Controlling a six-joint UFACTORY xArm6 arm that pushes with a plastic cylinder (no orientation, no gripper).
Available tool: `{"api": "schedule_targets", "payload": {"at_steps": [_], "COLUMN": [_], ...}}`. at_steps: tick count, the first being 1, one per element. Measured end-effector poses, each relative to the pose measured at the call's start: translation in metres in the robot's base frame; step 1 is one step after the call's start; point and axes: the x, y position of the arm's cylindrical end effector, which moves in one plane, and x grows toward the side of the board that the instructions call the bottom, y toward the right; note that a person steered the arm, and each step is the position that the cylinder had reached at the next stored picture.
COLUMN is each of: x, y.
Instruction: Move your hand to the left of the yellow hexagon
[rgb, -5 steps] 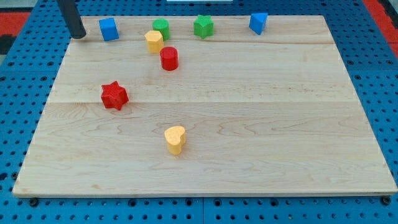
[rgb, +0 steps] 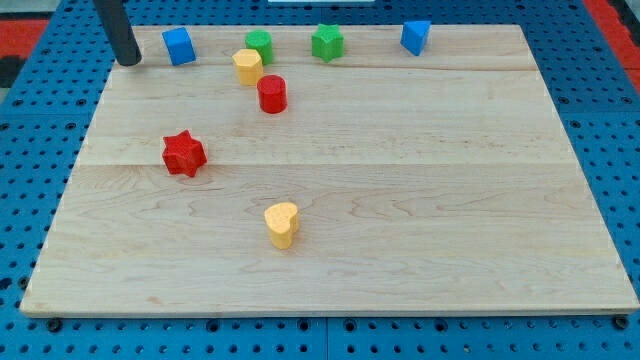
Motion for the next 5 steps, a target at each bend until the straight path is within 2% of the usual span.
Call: {"api": "schedule_targets", "payload": {"at_steps": [2,3,4,5], "x": [0.002,0.029,0.027,0.025], "y": [0.043,0.076,0.112,0.114]}}
